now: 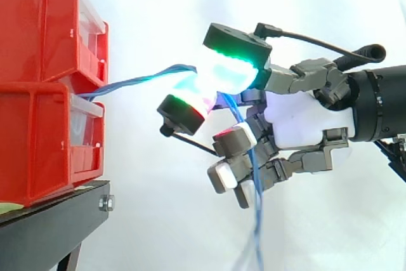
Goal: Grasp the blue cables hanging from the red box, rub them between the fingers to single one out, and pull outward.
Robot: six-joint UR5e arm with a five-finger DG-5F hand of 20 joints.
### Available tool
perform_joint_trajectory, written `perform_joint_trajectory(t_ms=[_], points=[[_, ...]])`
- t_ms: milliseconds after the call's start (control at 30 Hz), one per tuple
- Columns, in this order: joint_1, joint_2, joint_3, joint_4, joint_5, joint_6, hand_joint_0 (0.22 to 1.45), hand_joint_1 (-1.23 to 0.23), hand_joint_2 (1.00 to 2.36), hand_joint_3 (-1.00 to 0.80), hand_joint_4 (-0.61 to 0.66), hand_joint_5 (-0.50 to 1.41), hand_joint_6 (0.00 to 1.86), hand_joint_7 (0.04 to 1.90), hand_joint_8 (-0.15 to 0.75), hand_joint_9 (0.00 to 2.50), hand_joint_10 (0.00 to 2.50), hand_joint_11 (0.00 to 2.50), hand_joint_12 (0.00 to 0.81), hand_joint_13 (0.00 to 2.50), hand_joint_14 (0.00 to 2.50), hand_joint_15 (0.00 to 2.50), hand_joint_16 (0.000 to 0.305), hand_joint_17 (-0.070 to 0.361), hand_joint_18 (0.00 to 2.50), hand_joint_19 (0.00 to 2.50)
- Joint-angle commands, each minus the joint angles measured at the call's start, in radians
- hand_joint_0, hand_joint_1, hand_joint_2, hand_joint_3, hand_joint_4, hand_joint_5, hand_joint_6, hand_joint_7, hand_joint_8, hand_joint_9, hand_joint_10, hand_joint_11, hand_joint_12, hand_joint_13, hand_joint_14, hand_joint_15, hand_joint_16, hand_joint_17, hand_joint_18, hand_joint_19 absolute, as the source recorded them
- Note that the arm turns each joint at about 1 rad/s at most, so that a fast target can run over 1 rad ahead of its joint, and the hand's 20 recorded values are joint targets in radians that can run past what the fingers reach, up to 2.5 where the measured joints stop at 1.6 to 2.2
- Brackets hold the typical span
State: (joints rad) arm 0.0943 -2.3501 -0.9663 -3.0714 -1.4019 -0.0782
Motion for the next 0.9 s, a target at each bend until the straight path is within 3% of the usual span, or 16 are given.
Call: perform_joint_trajectory(t_ms=[0,200,400,600,867], points=[[-0.001,0.000,0.000,-0.001,0.000,0.000,0.85,-0.83,1.00,-0.50,-0.26,-0.19,0.94,1.22,0.277,1.18,0.03,1.02,0.361,0.97,0.02,0.70,0.049,0.110,0.81,0.80],[-0.001,0.000,0.000,-0.001,0.000,0.000,0.82,-0.83,1.00,-0.50,-0.20,-0.19,0.94,1.17,0.270,1.19,0.03,1.02,0.362,0.98,0.03,0.69,0.049,0.109,0.83,0.79],[-0.001,0.000,0.000,-0.001,0.000,0.000,0.67,-0.79,1.00,-0.50,0.00,-0.17,0.92,0.95,0.284,1.20,0.03,1.01,0.377,0.98,0.03,0.70,0.049,0.111,0.84,0.80],[-0.004,0.000,0.000,-0.001,0.000,0.000,0.57,-0.65,1.00,-0.50,0.03,-0.15,0.89,0.94,0.304,1.23,0.02,1.00,0.388,0.99,0.03,0.71,0.052,0.116,0.85,0.82],[-0.004,0.000,-0.003,-0.020,0.000,0.000,0.60,-0.61,1.00,-0.50,0.05,-0.15,0.87,0.93,0.298,1.23,0.03,1.00,0.383,1.00,0.03,0.72,0.051,0.115,0.85,0.83]])
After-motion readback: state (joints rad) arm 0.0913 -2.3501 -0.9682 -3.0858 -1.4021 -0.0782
